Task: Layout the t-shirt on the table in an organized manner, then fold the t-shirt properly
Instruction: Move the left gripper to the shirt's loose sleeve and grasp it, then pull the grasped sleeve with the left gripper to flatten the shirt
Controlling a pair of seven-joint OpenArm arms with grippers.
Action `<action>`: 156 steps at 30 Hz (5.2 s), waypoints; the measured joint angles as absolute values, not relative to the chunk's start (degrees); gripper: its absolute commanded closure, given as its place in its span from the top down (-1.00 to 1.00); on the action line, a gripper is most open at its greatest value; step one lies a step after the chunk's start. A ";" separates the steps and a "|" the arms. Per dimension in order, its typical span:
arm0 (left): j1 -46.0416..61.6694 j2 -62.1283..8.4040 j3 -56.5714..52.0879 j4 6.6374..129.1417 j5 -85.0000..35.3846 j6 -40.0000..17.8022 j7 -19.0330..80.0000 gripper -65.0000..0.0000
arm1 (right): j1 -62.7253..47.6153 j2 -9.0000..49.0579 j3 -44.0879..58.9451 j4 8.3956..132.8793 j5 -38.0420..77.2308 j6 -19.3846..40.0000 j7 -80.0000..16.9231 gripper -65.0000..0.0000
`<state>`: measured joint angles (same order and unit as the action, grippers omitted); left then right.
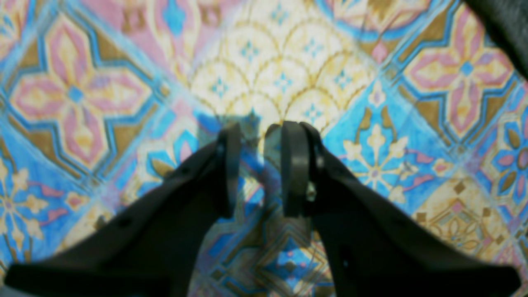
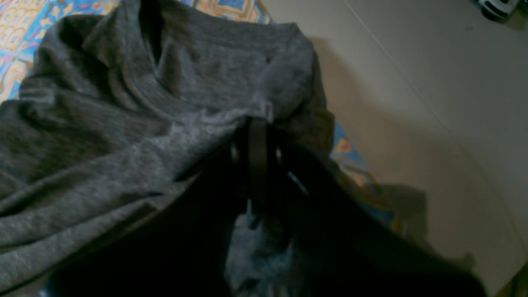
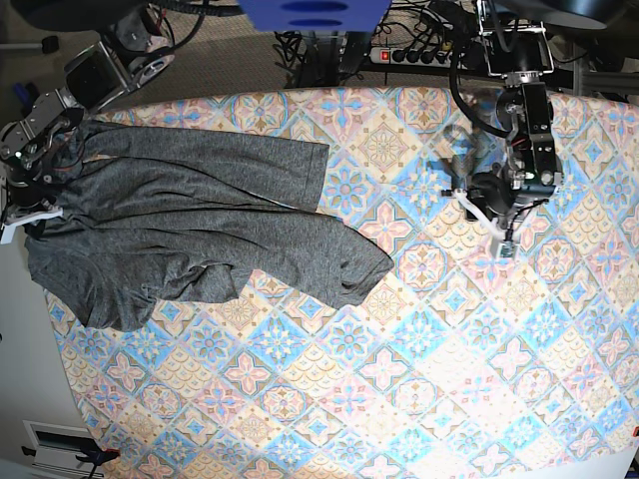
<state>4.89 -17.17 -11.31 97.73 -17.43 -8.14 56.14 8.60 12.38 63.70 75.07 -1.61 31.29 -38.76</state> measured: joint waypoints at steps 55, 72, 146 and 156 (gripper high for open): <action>-12.40 4.93 2.98 73.43 -17.93 -8.38 53.69 -1.00 | 6.98 12.36 63.26 75.05 -1.63 31.48 -39.09 -1.00; -12.84 -2.37 2.94 80.86 -17.74 -8.21 55.72 -1.00 | 6.90 12.36 63.26 75.05 -1.61 31.51 -39.11 -1.00; -11.94 3.77 -5.78 107.22 -17.76 -7.57 76.31 -1.00 | 4.73 11.92 63.16 80.68 -2.02 31.55 -39.66 -1.00; -10.70 0.91 -1.93 108.33 -20.97 -7.57 79.64 -1.00 | 4.84 12.21 63.20 93.62 -1.61 31.79 -39.57 -1.00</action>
